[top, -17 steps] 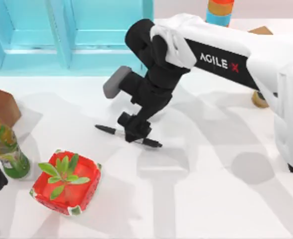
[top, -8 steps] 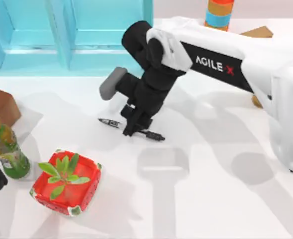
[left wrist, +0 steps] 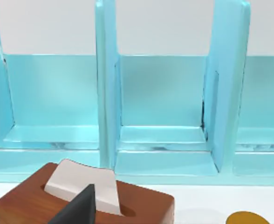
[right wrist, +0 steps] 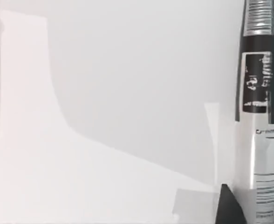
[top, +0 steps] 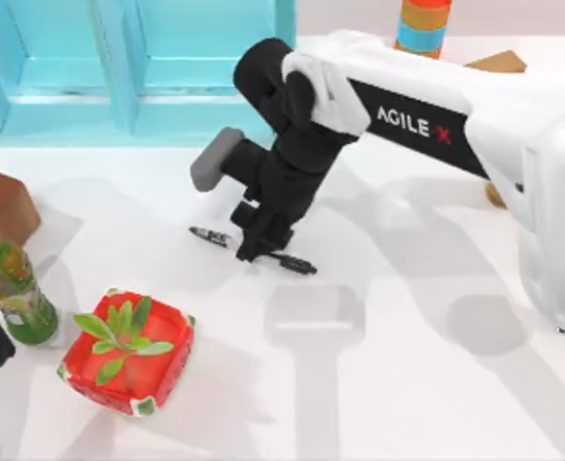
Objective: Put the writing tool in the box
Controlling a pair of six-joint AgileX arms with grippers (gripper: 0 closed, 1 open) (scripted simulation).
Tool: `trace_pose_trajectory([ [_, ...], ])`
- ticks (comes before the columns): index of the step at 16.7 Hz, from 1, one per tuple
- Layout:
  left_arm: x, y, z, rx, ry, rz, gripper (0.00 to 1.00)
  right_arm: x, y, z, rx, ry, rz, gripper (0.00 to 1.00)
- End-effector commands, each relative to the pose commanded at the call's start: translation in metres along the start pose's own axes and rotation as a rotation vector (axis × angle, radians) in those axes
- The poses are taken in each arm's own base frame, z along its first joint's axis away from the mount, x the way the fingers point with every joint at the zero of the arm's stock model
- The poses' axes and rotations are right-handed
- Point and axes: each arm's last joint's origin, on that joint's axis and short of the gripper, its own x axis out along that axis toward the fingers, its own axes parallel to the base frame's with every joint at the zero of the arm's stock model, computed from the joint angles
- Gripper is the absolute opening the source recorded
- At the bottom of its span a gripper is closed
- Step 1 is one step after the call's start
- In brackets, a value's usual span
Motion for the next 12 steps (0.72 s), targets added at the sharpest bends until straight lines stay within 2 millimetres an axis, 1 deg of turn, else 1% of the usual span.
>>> trace_pose_trajectory([
  [2,0.000,0.000,0.000,0.000,0.000,0.000,1.00,-0.008,0.001,0.005,-0.001,0.001,0.001,0.00],
  [4,0.000,0.000,0.000,0.000,0.000,0.000,1.00,-0.020,0.003,0.011,-0.001,0.003,0.003,0.00],
  [8,0.000,0.000,0.000,0.000,0.000,0.000,1.00,-0.053,0.010,0.023,-0.002,0.003,0.003,0.00],
  [12,0.000,0.000,0.000,0.000,0.000,0.000,1.00,-0.084,0.019,0.028,0.000,0.001,0.001,0.00],
])
